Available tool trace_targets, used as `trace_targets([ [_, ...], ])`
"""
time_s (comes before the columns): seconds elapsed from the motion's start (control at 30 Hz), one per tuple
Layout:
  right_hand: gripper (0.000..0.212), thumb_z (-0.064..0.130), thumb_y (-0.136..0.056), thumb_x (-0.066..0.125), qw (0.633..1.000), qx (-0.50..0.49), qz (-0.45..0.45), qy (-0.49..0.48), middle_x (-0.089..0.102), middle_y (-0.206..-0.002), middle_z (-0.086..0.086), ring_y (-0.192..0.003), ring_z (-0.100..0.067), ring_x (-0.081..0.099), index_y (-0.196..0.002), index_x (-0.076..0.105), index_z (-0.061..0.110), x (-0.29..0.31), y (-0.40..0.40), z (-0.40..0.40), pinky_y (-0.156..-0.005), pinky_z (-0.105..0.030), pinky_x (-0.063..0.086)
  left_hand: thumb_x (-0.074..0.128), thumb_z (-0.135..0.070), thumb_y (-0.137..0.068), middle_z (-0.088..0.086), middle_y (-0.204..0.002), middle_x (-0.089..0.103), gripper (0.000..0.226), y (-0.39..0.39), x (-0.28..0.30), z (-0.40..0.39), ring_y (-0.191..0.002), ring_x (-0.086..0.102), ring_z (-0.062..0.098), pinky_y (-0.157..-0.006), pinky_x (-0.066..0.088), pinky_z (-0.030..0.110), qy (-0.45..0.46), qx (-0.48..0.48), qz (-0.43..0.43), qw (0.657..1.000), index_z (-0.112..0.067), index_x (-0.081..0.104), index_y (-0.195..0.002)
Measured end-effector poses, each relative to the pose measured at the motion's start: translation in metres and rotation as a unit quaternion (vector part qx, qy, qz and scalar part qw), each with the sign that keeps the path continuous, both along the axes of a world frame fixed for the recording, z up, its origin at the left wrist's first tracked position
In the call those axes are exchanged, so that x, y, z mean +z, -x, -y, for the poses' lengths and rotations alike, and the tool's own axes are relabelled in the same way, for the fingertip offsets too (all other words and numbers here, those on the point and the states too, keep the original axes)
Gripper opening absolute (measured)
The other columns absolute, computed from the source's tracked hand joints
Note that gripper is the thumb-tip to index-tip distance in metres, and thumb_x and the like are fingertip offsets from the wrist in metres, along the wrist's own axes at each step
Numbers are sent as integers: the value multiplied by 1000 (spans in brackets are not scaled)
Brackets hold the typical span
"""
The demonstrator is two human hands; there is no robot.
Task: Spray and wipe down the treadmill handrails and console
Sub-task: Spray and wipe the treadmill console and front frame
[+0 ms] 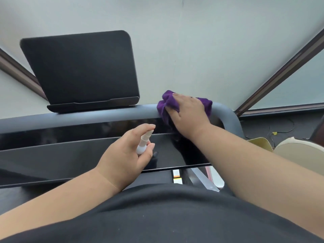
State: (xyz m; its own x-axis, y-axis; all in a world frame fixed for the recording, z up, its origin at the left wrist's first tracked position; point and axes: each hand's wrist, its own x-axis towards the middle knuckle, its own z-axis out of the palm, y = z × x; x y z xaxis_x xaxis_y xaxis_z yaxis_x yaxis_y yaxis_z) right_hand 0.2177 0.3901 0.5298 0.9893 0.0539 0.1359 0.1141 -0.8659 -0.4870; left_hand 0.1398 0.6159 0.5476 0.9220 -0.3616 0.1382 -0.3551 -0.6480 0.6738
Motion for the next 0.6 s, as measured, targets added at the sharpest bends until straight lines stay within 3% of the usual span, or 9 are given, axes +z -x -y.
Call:
trace_targets([
  [0.1, 56, 60, -97, 30, 990, 76, -57, 105, 35, -158, -2, -146, -26, 26, -148, 37, 39, -10, -2, -43, -117, -47, 11, 59, -38, -88, -16, -94, 61, 50, 1, 1, -2, -79, 57, 9, -75, 47, 24, -2, -2, -1, 1000, -47, 37, -133],
  [0.2, 61, 60, -95, 36, 972, 108, -55, 203, 18, -164, -5, -149, -30, 14, -152, 21, 44, -21, -4, -47, -119, -50, 5, 52, -45, -87, -17, -95, 60, 48, 3, 0, -2, -78, 57, 7, -74, 47, 22, -2, -10, 0, 1000, -47, 37, -133],
  [0.33, 66, 60, -92, 50, 975, 88, -53, 199, 24, -162, -2, -148, -27, 19, -151, 25, 46, -21, -1, -7, -119, -47, 7, 53, -44, -88, -19, -92, 59, 48, 3, -3, -2, -76, 57, 7, -71, 48, 24, 8, -20, 1, 1000, -47, 38, -134],
  [0.47, 67, 69, -88, 47, 968, -15, -92, 231, 28, -159, -1, -144, -29, 25, -148, 25, 51, -16, 13, 52, -114, -55, 15, 54, -44, -90, -21, -93, 58, 47, 1, -6, -6, -77, 58, 7, -70, 46, 21, 6, -15, 1, 1000, -49, 38, -134],
  [0.6, 49, 44, -93, 57, 980, -72, -45, 179, 50, -141, -7, -120, -37, 46, -141, 47, 43, -4, 19, 73, -97, -49, 38, 59, -39, -91, -23, -92, 58, 49, 2, -9, -10, -78, 58, 6, -70, 45, 19, 2, -6, 2, 1000, -48, 38, -134],
])
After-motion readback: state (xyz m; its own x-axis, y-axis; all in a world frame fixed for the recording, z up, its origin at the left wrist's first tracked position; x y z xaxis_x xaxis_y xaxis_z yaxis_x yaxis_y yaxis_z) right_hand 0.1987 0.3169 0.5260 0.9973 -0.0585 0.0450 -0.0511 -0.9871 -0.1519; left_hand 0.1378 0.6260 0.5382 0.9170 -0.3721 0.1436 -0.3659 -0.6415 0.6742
